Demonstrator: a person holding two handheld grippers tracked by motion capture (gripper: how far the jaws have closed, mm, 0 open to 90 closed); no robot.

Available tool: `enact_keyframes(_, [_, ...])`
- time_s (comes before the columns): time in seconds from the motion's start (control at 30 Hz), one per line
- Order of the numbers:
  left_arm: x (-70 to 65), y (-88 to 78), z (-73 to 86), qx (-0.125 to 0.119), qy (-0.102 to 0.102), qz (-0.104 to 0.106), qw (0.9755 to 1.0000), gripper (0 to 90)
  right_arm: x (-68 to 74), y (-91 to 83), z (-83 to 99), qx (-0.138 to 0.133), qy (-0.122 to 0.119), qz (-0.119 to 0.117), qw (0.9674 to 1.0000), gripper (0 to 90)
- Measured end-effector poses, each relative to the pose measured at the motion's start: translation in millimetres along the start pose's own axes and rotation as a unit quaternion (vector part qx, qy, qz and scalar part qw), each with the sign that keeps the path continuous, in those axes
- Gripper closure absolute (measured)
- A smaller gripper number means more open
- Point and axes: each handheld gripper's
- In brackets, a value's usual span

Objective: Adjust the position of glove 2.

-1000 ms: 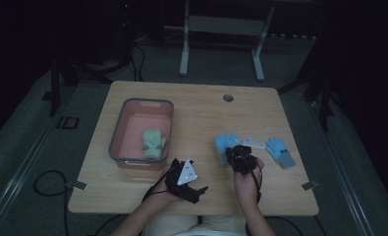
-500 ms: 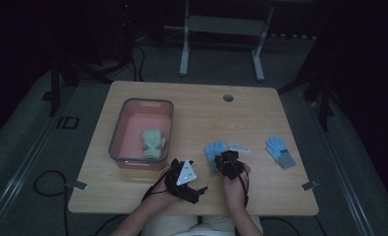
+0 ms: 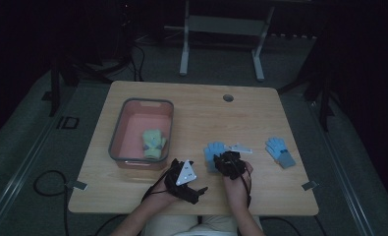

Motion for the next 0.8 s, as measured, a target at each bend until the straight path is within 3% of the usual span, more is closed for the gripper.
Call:
enact_keyframes(0.1, [0.2, -0.2, 0.2, 0.001, 0.002, 0.003, 1.0000, 1.5, -11.2, -13.7, -6.8, -0.014, -0.017, -0.006, 0.9998, 69.6])
enact_keyframes(0.2, [0.5, -0.1, 0.8, 0.002, 0.002, 0.003, 1.0000, 1.5, -32.0, -27.6, -13.1, -0.027, -0.045, -0.006, 0.9986, 71.9])
enact_keyframes(0.27, [0.6, 0.1, 0.7, 0.003, 0.002, 0.003, 1.0000, 1.5, -50.9, -36.1, -14.1, -0.034, -0.069, -0.006, 0.9970, 72.1])
enact_keyframes(0.33, [0.8, 0.4, 0.8, 0.002, 0.000, 0.004, 1.0000, 1.5, -69.4, -41.6, -12.4, -0.031, -0.078, 0.007, 0.9965, 72.6])
enact_keyframes(0.37, [1.0, 0.6, 0.8, 0.003, 0.001, 0.004, 1.0000, 1.5, -79.4, -44.5, -11.1, -0.033, -0.081, -0.006, 0.9962, 72.6])
enact_keyframes(0.5, [1.1, 1.4, 1.2, 0.004, 0.001, 0.003, 1.0000, 1.5, -112.2, -54.4, -2.7, -0.041, -0.104, -0.003, 0.9938, 72.6])
enact_keyframes(0.8, [0.2, 2.3, 1.5, 0.005, 0.004, 0.002, 1.0000, 1.5, -182.5, -69.8, 14.9, -0.040, -0.117, 0.014, 0.9922, 70.8])
Point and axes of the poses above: each handheld gripper's, and its own axes: y roughly forward along the jaws, z roughly out of its underside, x roughly to its left, and after that the axes turned 12 degrees about x, right-handed
